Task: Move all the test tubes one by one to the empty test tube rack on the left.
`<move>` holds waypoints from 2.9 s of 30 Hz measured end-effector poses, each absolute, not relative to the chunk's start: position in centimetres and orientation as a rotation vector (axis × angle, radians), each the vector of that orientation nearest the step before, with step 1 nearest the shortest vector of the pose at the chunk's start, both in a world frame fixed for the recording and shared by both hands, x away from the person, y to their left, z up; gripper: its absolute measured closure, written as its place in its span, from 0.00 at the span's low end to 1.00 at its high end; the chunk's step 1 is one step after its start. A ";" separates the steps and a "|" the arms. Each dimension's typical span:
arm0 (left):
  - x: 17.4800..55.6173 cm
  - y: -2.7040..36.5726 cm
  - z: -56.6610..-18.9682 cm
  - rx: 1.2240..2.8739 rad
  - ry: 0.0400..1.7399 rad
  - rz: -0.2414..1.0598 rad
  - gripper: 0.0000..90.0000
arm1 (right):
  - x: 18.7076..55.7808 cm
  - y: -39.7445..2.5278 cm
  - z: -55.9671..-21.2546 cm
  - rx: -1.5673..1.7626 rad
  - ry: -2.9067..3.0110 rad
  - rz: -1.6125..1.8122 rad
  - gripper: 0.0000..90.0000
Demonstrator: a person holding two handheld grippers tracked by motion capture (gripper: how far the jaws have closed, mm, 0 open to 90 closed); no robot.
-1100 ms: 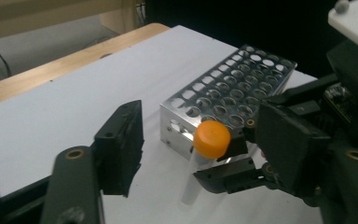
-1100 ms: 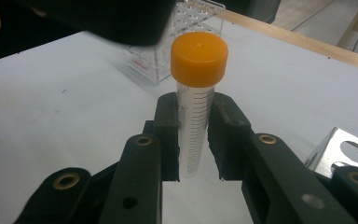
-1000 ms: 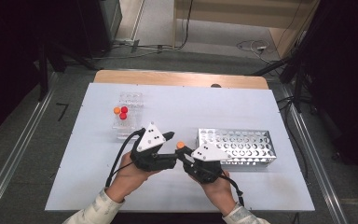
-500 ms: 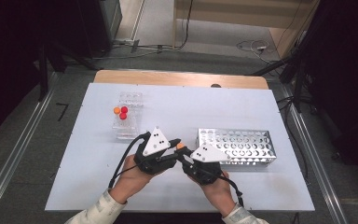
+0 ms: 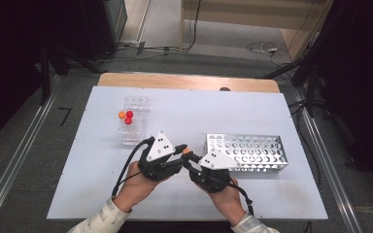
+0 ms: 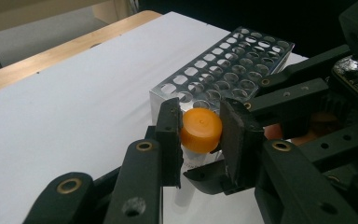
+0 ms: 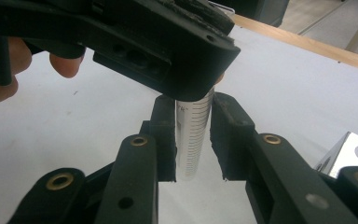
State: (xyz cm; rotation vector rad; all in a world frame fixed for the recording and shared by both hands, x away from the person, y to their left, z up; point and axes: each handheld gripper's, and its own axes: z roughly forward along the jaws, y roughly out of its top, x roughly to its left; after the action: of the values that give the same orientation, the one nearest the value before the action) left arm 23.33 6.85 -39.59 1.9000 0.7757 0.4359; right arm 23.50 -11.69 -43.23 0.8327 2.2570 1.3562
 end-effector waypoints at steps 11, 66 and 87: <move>23.4 8.3 -39.1 1.860 0.812 0.420 0.78 | 23.4 -11.7 -43.0 0.808 2.293 1.380 0.42; 26.8 23.6 -36.4 1.607 1.207 0.711 0.78 | 23.2 -18.9 -42.4 0.943 2.167 1.343 0.35; 29.3 23.1 -38.1 1.598 1.254 0.731 0.78 | 23.2 -19.7 -42.4 0.971 2.146 1.344 0.35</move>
State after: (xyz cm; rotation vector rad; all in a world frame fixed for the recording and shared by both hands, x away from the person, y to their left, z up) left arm 29.26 23.14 -38.09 1.5980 1.2540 0.7305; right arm 23.17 -19.71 -42.44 0.9709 2.1458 1.3436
